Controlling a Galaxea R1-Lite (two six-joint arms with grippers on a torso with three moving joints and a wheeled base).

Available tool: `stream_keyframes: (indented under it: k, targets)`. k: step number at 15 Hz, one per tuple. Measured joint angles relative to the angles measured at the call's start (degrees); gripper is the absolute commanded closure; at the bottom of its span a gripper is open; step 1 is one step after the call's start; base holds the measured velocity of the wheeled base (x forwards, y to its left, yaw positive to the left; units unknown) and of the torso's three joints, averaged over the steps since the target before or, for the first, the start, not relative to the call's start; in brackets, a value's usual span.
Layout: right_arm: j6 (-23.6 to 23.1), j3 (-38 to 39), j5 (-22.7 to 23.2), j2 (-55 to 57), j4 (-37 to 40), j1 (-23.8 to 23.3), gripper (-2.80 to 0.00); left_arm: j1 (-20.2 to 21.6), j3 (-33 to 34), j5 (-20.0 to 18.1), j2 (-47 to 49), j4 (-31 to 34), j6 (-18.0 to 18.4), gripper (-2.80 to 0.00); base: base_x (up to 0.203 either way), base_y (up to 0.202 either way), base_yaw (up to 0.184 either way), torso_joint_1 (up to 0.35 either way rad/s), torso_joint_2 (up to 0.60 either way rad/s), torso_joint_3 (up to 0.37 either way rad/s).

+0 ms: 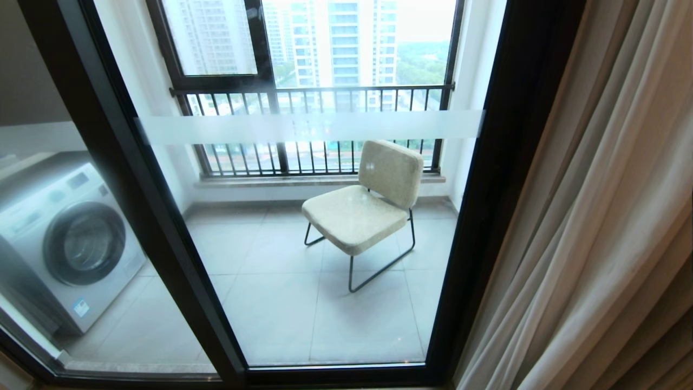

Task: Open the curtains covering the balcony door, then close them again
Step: Close the inner curtains on both sides

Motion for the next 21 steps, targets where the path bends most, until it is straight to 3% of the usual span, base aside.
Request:
stream_keyframes:
  k: [7,14,17,20,21]
  targets:
    - [1.3,-1.6,-1.4,-16.9,14.8,-0.1,0.0,0.0,0.0,0.0,0.0,0.0,0.0,0.0,0.0,0.0,0.0,0.0,0.0,0.0]
    - [4.7,-1.8,-2.4,-19.4,14.6,0.0,0.0,0.0,0.0,0.0,0.0,0.0,0.0,0.0,0.0,0.0,0.0,0.0,0.0,0.0]
    - [1.5,-0.7,-7.1,-19.5,14.0,0.0,0.0,0.0,0.0,0.0,0.0,0.0,0.0,0.0,0.0,0.0,0.0,0.0,0.0,0.0]
    - [-4.7,-0.1,-3.8,-19.5,14.0,0.0,0.0,0.0,0.0,0.0,0.0,0.0,0.0,0.0,0.0,0.0,0.0,0.0,0.0,0.0]
    - [-4.5,-0.1,-3.3,-19.5,14.1,0.0,0.0,0.0,0.0,0.0,0.0,0.0,0.0,0.0,0.0,0.0,0.0,0.0,0.0,0.0]
